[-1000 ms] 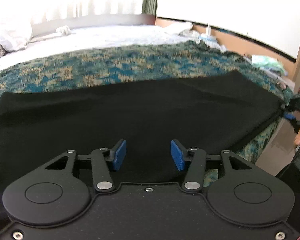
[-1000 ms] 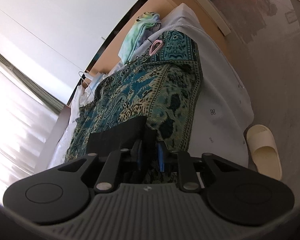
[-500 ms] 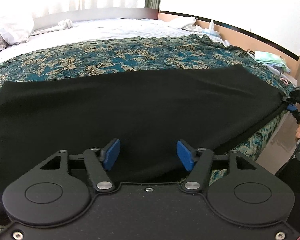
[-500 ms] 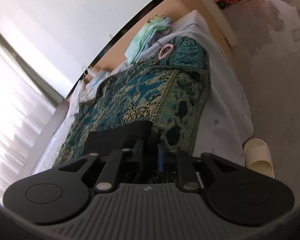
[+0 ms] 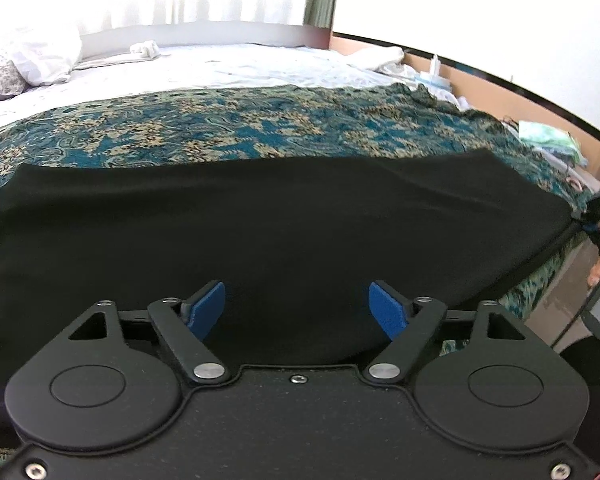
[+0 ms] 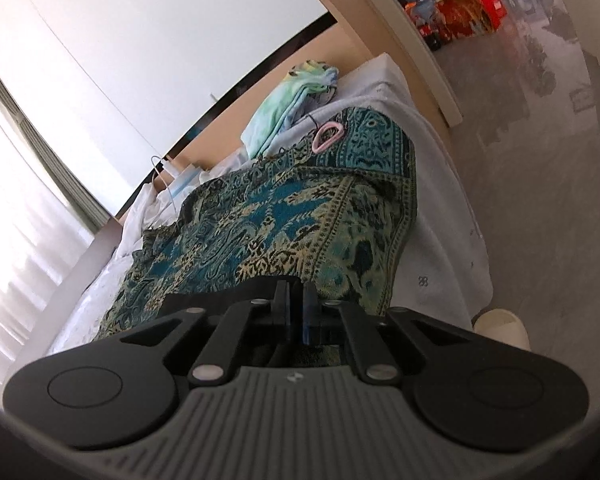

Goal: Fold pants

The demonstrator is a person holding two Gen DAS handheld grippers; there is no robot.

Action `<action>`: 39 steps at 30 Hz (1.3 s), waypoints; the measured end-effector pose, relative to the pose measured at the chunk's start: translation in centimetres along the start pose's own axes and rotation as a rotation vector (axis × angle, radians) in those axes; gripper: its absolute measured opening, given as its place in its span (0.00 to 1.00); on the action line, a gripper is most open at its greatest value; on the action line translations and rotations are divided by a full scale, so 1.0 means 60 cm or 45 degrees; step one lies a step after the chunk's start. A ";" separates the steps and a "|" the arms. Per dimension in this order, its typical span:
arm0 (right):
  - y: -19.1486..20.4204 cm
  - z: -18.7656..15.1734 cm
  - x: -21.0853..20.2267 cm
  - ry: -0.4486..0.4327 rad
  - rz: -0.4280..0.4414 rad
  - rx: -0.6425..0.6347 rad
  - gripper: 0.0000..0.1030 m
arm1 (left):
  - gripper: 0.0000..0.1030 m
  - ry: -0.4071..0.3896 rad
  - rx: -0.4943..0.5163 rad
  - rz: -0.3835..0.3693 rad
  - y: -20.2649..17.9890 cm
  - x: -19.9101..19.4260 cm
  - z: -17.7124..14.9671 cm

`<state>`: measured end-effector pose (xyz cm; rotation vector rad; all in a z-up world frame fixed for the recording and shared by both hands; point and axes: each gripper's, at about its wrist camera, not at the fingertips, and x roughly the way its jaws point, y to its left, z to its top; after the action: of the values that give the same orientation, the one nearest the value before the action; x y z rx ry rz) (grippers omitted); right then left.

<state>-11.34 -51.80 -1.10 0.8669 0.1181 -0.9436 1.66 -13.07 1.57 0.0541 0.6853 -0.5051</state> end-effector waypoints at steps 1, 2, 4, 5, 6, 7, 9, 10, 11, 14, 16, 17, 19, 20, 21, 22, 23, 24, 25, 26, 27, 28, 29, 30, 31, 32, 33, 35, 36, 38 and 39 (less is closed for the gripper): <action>-0.003 0.002 0.003 0.022 0.020 0.011 0.07 | 0.78 0.004 -0.007 0.002 0.001 0.003 0.001; -0.008 0.004 0.006 0.047 0.047 0.022 0.10 | 0.78 0.016 -0.015 0.006 0.002 0.007 0.000; -0.016 0.006 0.004 0.068 0.096 0.047 0.16 | 0.78 0.035 -0.024 0.015 0.003 0.014 -0.004; -0.017 0.005 0.002 0.081 0.118 0.048 0.17 | 0.79 0.027 -0.016 0.020 0.002 0.014 -0.008; -0.018 0.003 0.000 0.098 0.134 0.039 0.19 | 0.79 0.020 0.002 0.027 -0.001 0.013 -0.010; -0.015 0.001 0.000 0.116 0.142 0.016 0.21 | 0.79 0.021 0.017 0.033 -0.005 0.013 -0.012; -0.005 -0.005 -0.007 0.122 0.153 -0.039 0.22 | 0.80 0.020 0.042 0.044 -0.011 0.014 -0.016; 0.002 -0.009 -0.010 0.130 0.165 -0.069 0.23 | 0.80 0.020 0.052 0.046 -0.014 0.014 -0.017; 0.008 -0.013 -0.012 0.140 0.176 -0.094 0.23 | 0.81 0.021 0.060 0.049 -0.016 0.015 -0.018; 0.028 -0.025 -0.010 0.151 0.151 -0.167 0.36 | 0.81 0.023 0.090 0.063 -0.022 0.017 -0.022; 0.035 -0.023 0.007 0.155 0.114 -0.167 0.35 | 0.81 0.019 0.103 0.069 -0.026 0.017 -0.024; 0.035 -0.020 0.016 0.160 0.109 -0.146 0.35 | 0.81 0.018 0.111 0.072 -0.028 0.018 -0.025; 0.038 -0.013 0.030 0.161 0.107 -0.124 0.34 | 0.81 0.016 0.121 0.074 -0.029 0.018 -0.027; 0.040 -0.010 0.036 0.166 0.106 -0.120 0.32 | 0.81 0.016 0.119 0.070 -0.028 0.017 -0.027; 0.042 -0.007 0.042 0.180 0.102 -0.116 0.28 | 0.81 0.021 0.110 0.064 -0.026 0.015 -0.026; 0.044 -0.004 0.046 0.192 0.095 -0.113 0.07 | 0.81 0.026 0.095 0.056 -0.023 0.013 -0.023; 0.050 -0.002 0.046 0.198 0.085 -0.123 0.07 | 0.79 0.031 0.065 0.044 -0.015 0.006 -0.020; 0.060 -0.001 0.044 0.197 0.078 -0.149 0.07 | 0.77 0.030 0.035 0.034 -0.006 -0.002 -0.017; 0.075 -0.001 0.040 0.196 0.083 -0.188 0.06 | 0.74 0.022 0.002 0.028 0.006 -0.012 -0.015; 0.094 -0.003 0.033 0.197 0.105 -0.226 0.06 | 0.69 0.008 -0.037 0.028 0.021 -0.023 -0.013; 0.122 -0.008 0.024 0.208 0.148 -0.279 0.06 | 0.65 -0.011 -0.078 0.032 0.038 -0.035 -0.011; 0.152 -0.017 0.015 0.224 0.197 -0.338 0.06 | 0.54 -0.030 -0.113 0.046 0.054 -0.045 -0.010; 0.183 -0.031 0.005 0.245 0.248 -0.401 0.06 | 0.39 -0.053 -0.152 0.060 0.076 -0.058 -0.009; 0.222 -0.053 -0.009 0.272 0.310 -0.481 0.06 | 0.34 -0.062 -0.181 0.071 0.094 -0.066 -0.008; 0.264 -0.082 -0.026 0.310 0.383 -0.576 0.06 | 0.30 -0.067 -0.211 0.087 0.113 -0.073 -0.007; 0.306 -0.120 -0.047 0.357 0.468 -0.680 0.06 | 0.30 -0.074 -0.240 0.105 0.133 -0.081 -0.007; 0.338 -0.157 -0.067 0.405 0.543 -0.774 0.06 | 0.30 -0.085 -0.267 0.133 0.154 -0.087 -0.009; 0.393 -0.246 -0.117 0.532 0.715 -0.966 0.06 | 0.30 -0.097 -0.312 0.201 0.194 -0.098 -0.015; 0.409 -0.289 -0.140 0.601 0.790 -1.039 0.06 | 0.30 -0.099 -0.342 0.229 0.215 -0.104 -0.020; 0.426 -0.369 -0.183 0.743 0.906 -1.152 0.06 | 0.30 -0.092 -0.407 0.250 0.253 -0.113 -0.028; 0.427 -0.400 -0.200 0.794 0.940 -1.196 0.06 | 0.30 -0.086 -0.444 0.255 0.273 -0.118 -0.034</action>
<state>6.96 -19.85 3.55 0.2328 0.6692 0.1436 3.36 4.78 2.49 -0.2195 0.6853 -0.1899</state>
